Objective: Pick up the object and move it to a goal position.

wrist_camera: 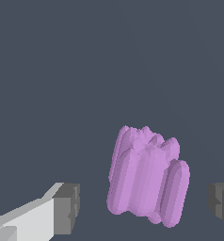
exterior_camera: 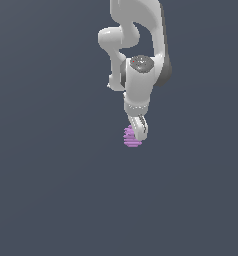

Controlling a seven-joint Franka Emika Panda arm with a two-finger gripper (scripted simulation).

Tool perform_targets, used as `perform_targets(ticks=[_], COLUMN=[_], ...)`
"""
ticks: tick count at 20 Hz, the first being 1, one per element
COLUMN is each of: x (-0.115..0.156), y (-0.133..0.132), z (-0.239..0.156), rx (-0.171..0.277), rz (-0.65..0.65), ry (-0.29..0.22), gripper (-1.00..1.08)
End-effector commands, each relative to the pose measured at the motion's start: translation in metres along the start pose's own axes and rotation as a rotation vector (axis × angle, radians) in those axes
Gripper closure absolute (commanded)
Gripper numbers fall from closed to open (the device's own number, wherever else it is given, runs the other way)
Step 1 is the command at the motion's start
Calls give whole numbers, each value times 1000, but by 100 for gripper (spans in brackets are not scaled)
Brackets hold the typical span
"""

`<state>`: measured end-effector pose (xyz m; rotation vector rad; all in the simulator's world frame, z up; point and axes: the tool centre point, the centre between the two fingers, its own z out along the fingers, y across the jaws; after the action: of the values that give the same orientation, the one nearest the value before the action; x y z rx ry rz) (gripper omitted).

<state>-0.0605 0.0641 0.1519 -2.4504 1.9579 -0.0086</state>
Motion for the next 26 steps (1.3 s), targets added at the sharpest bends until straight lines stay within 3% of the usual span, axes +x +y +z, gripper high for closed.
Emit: perform_targets(ticks=[1,12,26], x=[-3,-11,-12], y=[3,12,13], z=[1,5,22], rx=[-2,-7,-7], rz=[58,212,231], ry=[0,0,0], gripper=[-92,-92,-92])
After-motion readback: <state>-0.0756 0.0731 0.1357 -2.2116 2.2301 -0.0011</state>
